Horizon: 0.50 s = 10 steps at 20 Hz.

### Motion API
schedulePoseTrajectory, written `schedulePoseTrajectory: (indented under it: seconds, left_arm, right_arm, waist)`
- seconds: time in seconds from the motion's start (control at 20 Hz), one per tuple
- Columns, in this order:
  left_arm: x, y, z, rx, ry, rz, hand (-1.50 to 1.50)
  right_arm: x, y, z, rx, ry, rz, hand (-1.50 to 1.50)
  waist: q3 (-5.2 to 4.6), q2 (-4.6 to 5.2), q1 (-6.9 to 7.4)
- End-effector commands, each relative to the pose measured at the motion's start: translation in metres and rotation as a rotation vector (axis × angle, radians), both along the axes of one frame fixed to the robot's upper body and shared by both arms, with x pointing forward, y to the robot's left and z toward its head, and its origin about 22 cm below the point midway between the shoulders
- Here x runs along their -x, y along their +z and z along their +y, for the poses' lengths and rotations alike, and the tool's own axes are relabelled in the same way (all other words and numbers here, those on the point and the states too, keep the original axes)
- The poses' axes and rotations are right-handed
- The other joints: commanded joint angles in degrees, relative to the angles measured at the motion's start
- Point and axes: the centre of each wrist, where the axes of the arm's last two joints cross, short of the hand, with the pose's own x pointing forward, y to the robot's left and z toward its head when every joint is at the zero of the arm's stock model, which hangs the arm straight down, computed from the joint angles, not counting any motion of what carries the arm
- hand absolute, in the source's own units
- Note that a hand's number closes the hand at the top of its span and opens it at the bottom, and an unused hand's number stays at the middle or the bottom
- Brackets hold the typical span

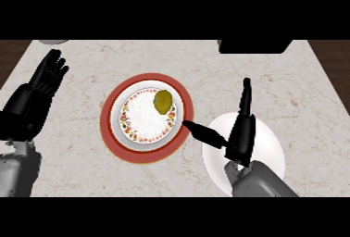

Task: Pick the lemon from the plate and place it in the plate

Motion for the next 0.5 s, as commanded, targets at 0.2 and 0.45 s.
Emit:
schedulePoseTrajectory:
  seconds: [0.2, 0.45]
  left_arm:
    - [0.008, -0.004, -0.017, 0.024, -0.018, 0.001, 0.0]
    - [-0.001, -0.005, -0.018, 0.002, -0.035, 0.0, 0.0]
  right_arm:
    - [0.06, 0.001, -0.06, 0.021, 0.006, 0.012, -1.5]
    - [0.068, -0.007, -0.09, 0.121, -0.042, -0.022, -1.5]
  waist:
    - [0.01, 0.08, 0.13]
    - [0.02, 0.11, 0.06]
